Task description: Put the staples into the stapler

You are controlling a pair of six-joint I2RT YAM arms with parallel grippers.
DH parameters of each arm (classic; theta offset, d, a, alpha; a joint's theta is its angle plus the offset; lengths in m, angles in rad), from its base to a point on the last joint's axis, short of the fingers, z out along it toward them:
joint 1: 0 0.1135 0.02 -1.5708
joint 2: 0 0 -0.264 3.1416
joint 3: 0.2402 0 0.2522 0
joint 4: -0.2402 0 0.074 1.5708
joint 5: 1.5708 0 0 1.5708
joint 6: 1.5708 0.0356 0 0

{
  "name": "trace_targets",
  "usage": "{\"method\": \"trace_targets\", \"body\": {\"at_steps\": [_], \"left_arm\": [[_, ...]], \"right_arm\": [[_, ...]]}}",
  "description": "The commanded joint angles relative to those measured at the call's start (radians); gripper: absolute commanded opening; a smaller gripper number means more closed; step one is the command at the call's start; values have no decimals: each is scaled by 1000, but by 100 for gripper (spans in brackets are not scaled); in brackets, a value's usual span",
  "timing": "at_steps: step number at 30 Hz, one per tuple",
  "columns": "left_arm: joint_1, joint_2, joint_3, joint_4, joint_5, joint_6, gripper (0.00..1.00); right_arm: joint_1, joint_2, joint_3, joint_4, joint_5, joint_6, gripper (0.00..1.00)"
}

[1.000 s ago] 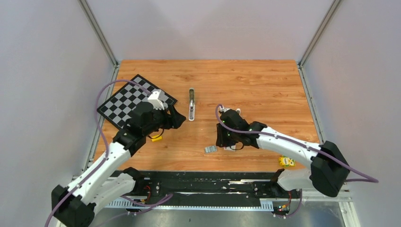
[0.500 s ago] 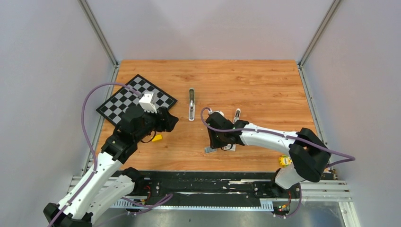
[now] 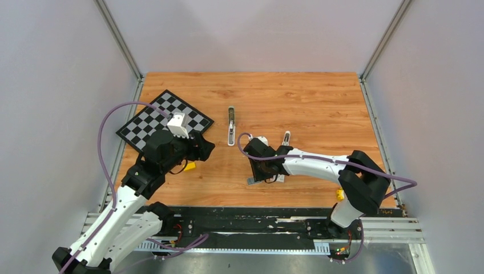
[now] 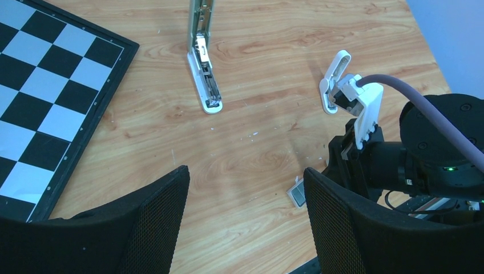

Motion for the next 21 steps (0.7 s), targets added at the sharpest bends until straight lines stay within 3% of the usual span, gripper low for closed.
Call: {"method": "trace_targets", "body": {"at_steps": [1,21], "left_arm": [[7,-11,-9,-1,14,18,76],[6,-15,-14,9,26,21,77]], "right_arm": [[18,25,32,-43,29,12,31],[17,72,43,-46,40,1,30]]}}
